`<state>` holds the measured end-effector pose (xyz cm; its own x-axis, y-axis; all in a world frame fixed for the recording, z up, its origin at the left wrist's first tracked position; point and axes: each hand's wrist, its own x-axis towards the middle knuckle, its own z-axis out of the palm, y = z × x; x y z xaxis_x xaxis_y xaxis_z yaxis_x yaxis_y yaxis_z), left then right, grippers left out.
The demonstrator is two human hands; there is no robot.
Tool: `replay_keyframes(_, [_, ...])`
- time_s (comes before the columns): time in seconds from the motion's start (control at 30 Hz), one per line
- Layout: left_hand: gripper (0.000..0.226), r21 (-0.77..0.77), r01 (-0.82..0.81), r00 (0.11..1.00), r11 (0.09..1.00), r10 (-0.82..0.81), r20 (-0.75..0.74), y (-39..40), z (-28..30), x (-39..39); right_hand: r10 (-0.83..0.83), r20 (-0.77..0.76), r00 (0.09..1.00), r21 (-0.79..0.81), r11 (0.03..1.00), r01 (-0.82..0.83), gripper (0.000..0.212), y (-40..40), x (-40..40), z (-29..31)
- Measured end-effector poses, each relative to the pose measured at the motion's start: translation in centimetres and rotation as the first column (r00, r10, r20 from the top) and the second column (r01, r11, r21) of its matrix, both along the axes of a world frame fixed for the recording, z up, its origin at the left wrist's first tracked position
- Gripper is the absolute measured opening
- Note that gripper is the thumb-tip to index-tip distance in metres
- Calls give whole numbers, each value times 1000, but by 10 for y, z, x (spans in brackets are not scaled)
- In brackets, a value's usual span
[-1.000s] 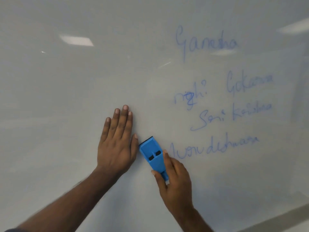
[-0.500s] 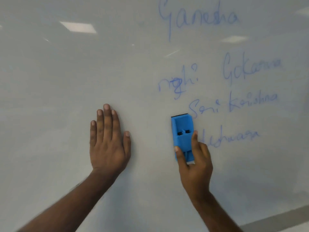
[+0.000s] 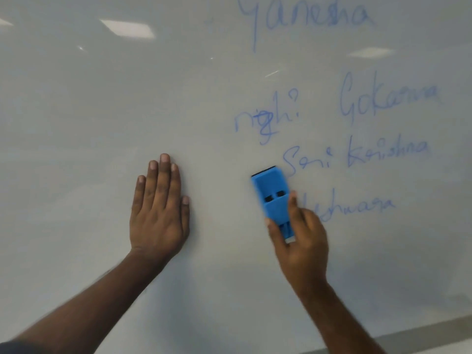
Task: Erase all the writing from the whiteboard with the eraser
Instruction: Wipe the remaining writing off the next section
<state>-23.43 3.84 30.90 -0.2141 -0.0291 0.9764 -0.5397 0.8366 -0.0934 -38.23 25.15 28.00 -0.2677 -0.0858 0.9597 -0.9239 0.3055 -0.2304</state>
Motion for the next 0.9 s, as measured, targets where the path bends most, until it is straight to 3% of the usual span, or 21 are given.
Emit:
replay_keyframes(0.2, [60,6,47,999,999,-47,5,1,1,3,25,175,984,-70,997,-13,66,9,3,14])
replay_keyframes(0.43, [61,35,176,984,984,-177,12,12,9,8,81,244,966,-185,982,-35,65,-1,21,17])
replay_keyframes(0.57, [61,-7,230,973,973,-230,3,30,38,-11,88,210,974,-134,989,-60,64,-14,37,7])
replay_keyframes(0.77, [62,-33,85,996,996,-85,18,28,44,-32,48,52,998,141,988,-55,60,10,13,-20])
replay_keyframes(0.9, [62,-27,59,998,998,-59,5,29,42,-35,15,177,984,-15,1000,-12,62,57,-42,-19])
